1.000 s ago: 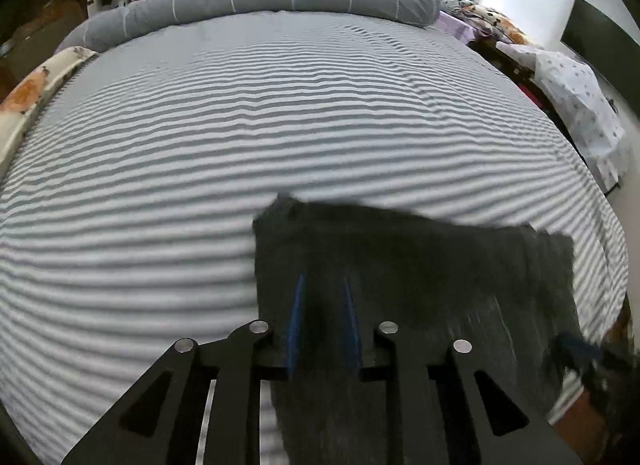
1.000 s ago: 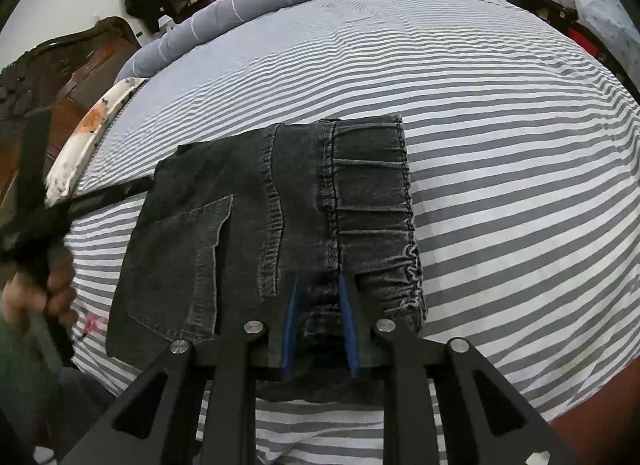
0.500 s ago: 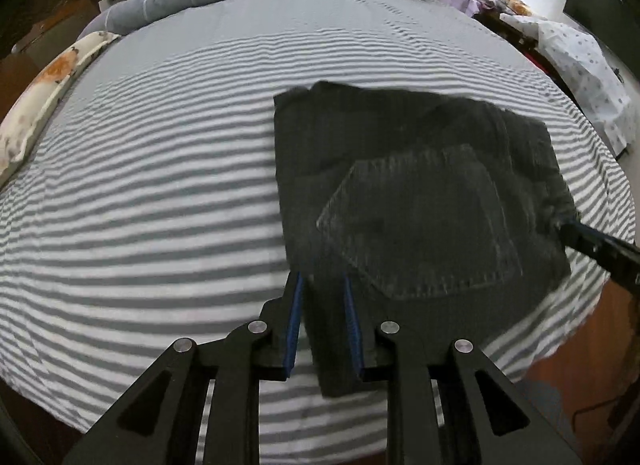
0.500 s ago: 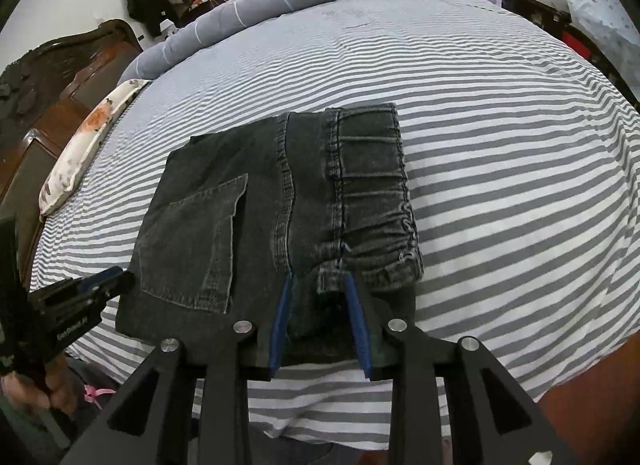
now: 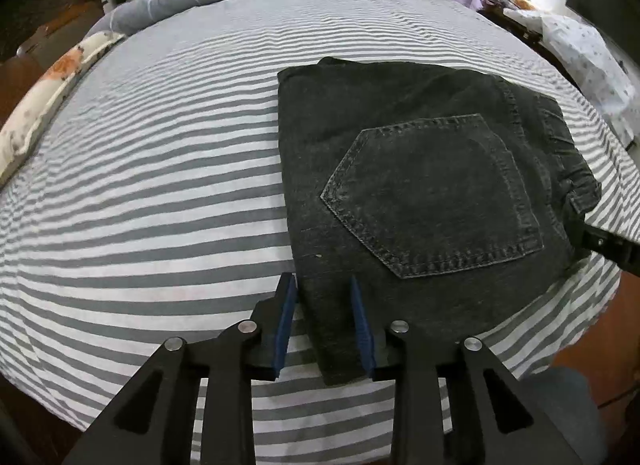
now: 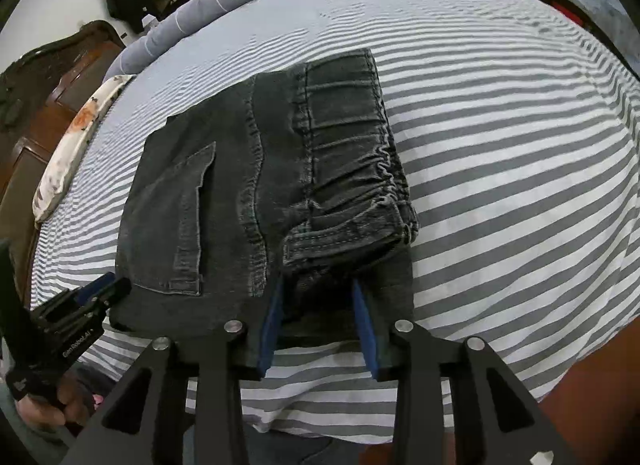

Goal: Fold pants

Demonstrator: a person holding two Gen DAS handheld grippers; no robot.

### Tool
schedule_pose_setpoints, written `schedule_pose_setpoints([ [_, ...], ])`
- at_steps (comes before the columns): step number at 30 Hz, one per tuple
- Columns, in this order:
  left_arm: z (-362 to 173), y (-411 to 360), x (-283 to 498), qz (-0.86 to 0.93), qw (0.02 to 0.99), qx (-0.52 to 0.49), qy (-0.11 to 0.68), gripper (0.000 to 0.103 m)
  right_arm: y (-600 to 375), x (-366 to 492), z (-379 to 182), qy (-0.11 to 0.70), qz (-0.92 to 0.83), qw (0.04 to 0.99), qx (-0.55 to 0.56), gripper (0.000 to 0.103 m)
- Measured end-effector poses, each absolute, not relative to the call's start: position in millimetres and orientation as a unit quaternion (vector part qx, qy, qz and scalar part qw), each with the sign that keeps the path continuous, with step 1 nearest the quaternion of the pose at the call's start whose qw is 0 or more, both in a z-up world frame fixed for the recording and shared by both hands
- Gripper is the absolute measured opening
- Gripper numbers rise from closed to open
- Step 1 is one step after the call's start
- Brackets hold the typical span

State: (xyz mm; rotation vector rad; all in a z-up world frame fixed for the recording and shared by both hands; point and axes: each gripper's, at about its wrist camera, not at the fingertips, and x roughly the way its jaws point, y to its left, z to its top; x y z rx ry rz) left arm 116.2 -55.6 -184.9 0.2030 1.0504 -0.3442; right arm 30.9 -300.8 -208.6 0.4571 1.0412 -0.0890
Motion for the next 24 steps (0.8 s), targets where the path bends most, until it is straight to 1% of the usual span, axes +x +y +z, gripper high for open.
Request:
schedule_pose_setpoints([
  [1,-185,-54,118,-0.162,0.847,0.093,0.499,0.038,-303,32,-210,0.493,-0.041,0.840,0.222,0.033],
  [3,-185,-49,122,-0.161,0.846,0.089,0.500,0.043,-307,33,-213,0.495,-0.035,0.836,0.234,0.033],
  [7,-178,-28,135,-0.186,0.831,0.010,0.524,0.044,-314,33,-207,0.494,0.000,0.834,0.248,0.037],
  [9,-172,-13,141,-0.196,0.828,-0.037,0.524,0.044,-324,29,-201,0.483,0.039,0.831,0.274,0.045],
  [11,-164,-5,149,-0.200,0.831,-0.056,0.516,0.045,-338,23,-193,0.463,0.064,0.833,0.297,0.047],
  [15,-165,3,171,-0.226,0.812,-0.103,0.529,0.046,-375,18,-178,0.430,0.082,0.839,0.324,0.056],
  [19,-175,-1,189,-0.245,0.786,-0.136,0.550,0.046,-403,32,-183,0.427,0.095,0.829,0.348,0.057],
  [24,-189,-10,199,-0.245,0.770,-0.145,0.571,0.046,-415,60,-209,0.450,0.133,0.799,0.376,0.057],
])
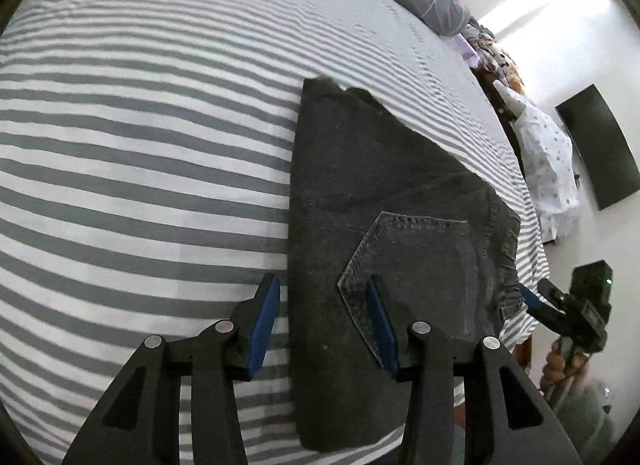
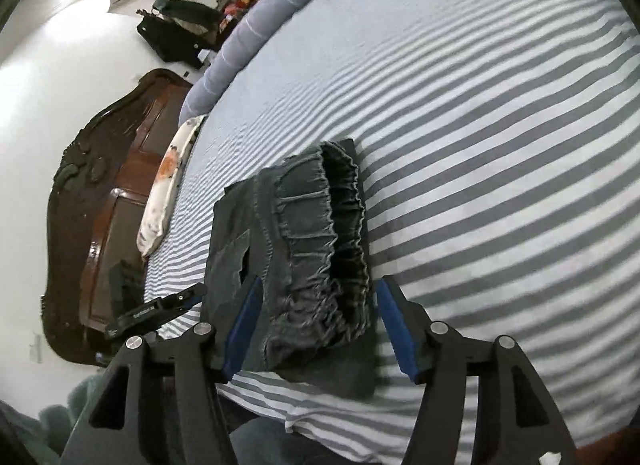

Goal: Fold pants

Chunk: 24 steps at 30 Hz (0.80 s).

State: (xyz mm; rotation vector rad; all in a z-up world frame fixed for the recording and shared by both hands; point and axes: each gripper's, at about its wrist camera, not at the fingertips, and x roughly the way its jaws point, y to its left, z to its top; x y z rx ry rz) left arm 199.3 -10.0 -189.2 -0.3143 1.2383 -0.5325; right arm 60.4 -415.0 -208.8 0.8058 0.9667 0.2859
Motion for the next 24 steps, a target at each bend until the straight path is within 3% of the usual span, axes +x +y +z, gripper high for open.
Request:
schedule_pose_setpoints([
  [5,-194,-12,204,-0.253,0.767,-0.153,0.570,0.047,-416,80,-235,0.463,0.159,0.784,0.382,0.057],
  [11,-197,-17,214,-0.265,0.766,-0.158,0.563,0.050,-420,91,-249,0.422,0.209,0.786,0.401,0.056],
  [19,-196,-36,229,-0.266,0.785,-0.138,0.542,0.059,-403,130,-246,0.417,0.218,0.793,0.387,0.058],
  [24,-194,-40,225,-0.259,0.798,-0.121,0.530,0.057,-399,119,-246,0.431,0.223,0.780,0.395,0.040],
])
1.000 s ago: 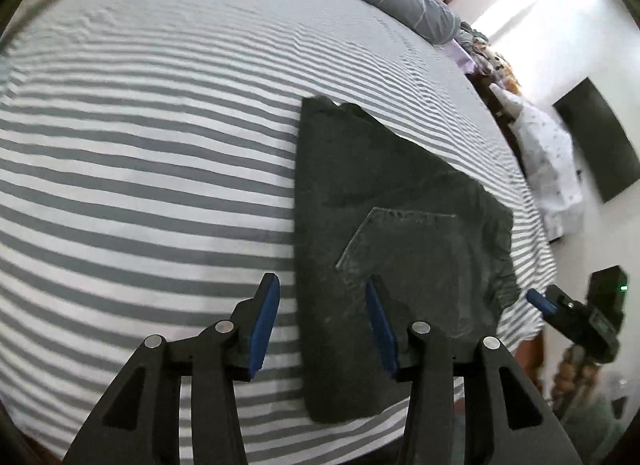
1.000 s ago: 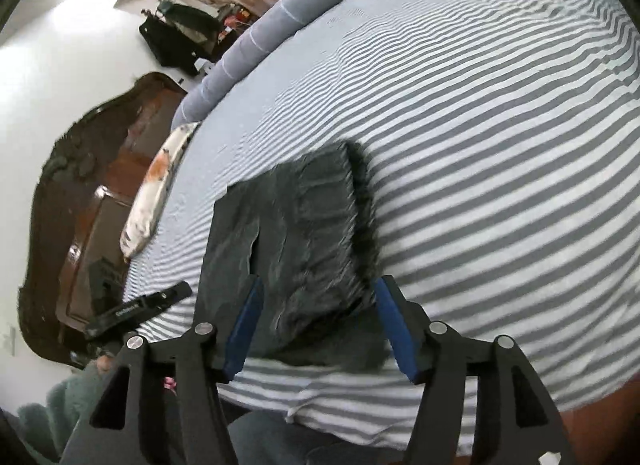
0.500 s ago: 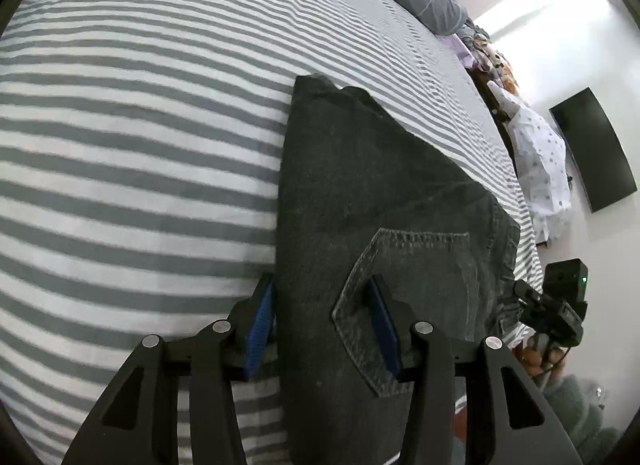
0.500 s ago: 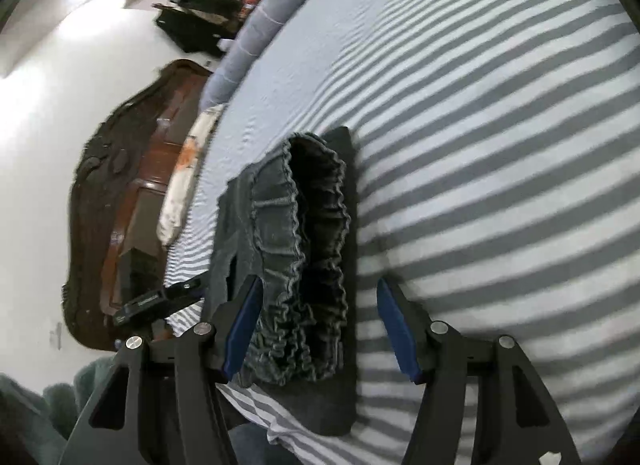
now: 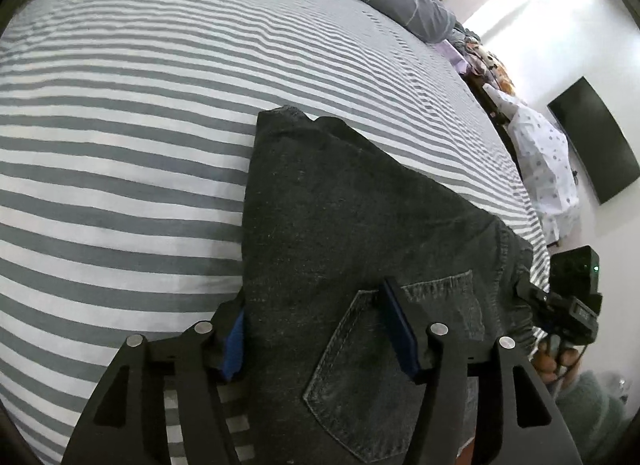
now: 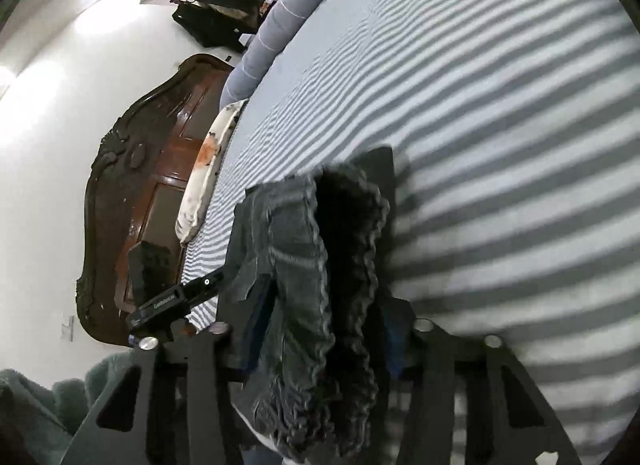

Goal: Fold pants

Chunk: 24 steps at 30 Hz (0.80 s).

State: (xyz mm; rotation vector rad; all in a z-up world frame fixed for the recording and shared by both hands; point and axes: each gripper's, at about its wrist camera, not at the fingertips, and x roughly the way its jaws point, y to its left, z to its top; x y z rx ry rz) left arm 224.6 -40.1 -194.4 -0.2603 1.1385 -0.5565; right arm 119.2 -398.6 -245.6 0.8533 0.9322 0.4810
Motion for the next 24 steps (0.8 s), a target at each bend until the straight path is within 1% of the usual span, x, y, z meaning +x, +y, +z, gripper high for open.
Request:
schedule_pose_setpoints([
  [1,-194,-41,223,-0.258,0.799,-0.114,0.531,0.052,-398,119,-246,0.432,0.215,0.781,0.396,0.038],
  [3,-193,-42,224,-0.249,0.799,-0.114,0.535,0.044,-394,118,-244,0.429,0.202,0.782,0.405,0.030],
  [4,-193,-42,225,-0.241,0.799,-0.119,0.538,0.038,-392,119,-242,0.428,0.194,0.784,0.406,0.028],
  [5,-191,-41,225,-0.234,0.798,-0.127,0.540,0.035,-389,118,-238,0.428,0.185,0.787,0.403,0.027],
  [7,-188,-41,225,-0.224,0.801,-0.133,0.539,0.025,-385,116,-227,0.426,0.173,0.792,0.401,0.025],
  [16,-163,-28,222,-0.244,0.799,-0.200,0.512,0.012,-356,123,-177,0.428,0.166,0.805,0.375,0.023],
  [24,-126,-22,237,-0.260,0.816,-0.213,0.470,0.011,-328,151,-140,0.417,0.181,0.810,0.370,0.022],
])
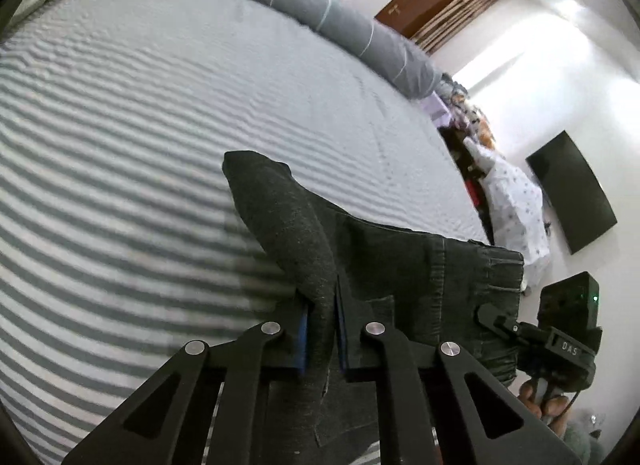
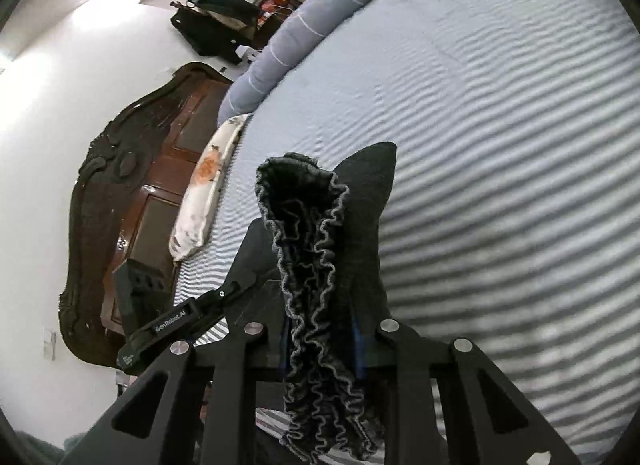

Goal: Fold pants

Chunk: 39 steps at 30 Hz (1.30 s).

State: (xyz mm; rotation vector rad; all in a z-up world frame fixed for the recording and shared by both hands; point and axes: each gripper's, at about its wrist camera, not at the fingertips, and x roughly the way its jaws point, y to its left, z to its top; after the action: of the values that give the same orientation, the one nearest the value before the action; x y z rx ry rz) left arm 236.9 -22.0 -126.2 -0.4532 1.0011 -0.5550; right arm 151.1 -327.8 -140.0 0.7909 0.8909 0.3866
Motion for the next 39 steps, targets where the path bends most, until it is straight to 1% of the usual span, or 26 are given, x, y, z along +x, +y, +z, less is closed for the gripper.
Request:
schedule_pose_setpoints([
  [5,-105,2,265,-0.246,0.834,-0.209,0.448,0.011,-312,194,-127,0.410,0.194,0.808,0.375,0.022],
  [12,-95,32,319,-0.208,0.860,-0.148,0.442,0.011,-277,270,-133,0.418,0.206,0.800,0.377,0.022],
  [16,-107,46,345,-0.185,0.862,-0.139,0.450,0.011,-257,309,-147,0.432,0.203,0.797,0.370,0.022],
  [20,-131,58,361,-0.165,0.859,-0.125,0.468,0.011,-253,329,-167,0.450,0.185,0.797,0.358,0.022],
  [22,-144,64,362,-0.149,0.861,-0.114,0.474,0.013,-256,331,-175,0.453,0.168,0.803,0.349,0.024],
  [23,-153,67,363,-0.140,0.859,-0.113,0.479,0.013,-257,330,-177,0.454,0.160,0.807,0.343,0.027],
  [24,-158,70,362,-0.137,0.858,-0.115,0.482,0.015,-259,329,-179,0.457,0.146,0.811,0.335,0.033],
  [25,-164,74,360,-0.128,0.857,-0.116,0.485,0.021,-260,327,-181,0.461,0.130,0.817,0.322,0.035],
  [26,-169,76,358,-0.117,0.858,-0.113,0.488,0.022,-261,326,-182,0.464,0.118,0.821,0.310,0.041],
  [27,-172,79,355,-0.114,0.858,-0.112,0.488,0.024,-262,323,-183,0.466,0.105,0.826,0.299,0.049],
  [29,-176,83,347,-0.108,0.862,-0.109,0.483,0.030,-264,313,-184,0.464,0.084,0.837,0.279,0.057],
  [30,-177,85,343,-0.104,0.864,-0.106,0.482,0.038,-265,307,-184,0.461,0.073,0.842,0.270,0.061],
  [32,-180,87,334,-0.089,0.870,-0.096,0.476,0.046,-265,297,-187,0.463,0.052,0.852,0.239,0.063],
  [33,-182,89,330,-0.082,0.871,-0.093,0.476,0.054,-263,291,-189,0.464,0.039,0.858,0.215,0.068],
  [34,-183,92,326,-0.075,0.871,-0.094,0.476,0.059,-264,288,-191,0.464,0.034,0.861,0.205,0.070],
  [36,-183,95,316,-0.063,0.873,-0.095,0.474,0.062,-263,278,-193,0.462,0.020,0.867,0.188,0.072],
  [39,-174,86,299,-0.042,0.877,-0.068,0.475,0.062,-260,272,-184,0.454,0.000,0.872,0.184,0.072],
])
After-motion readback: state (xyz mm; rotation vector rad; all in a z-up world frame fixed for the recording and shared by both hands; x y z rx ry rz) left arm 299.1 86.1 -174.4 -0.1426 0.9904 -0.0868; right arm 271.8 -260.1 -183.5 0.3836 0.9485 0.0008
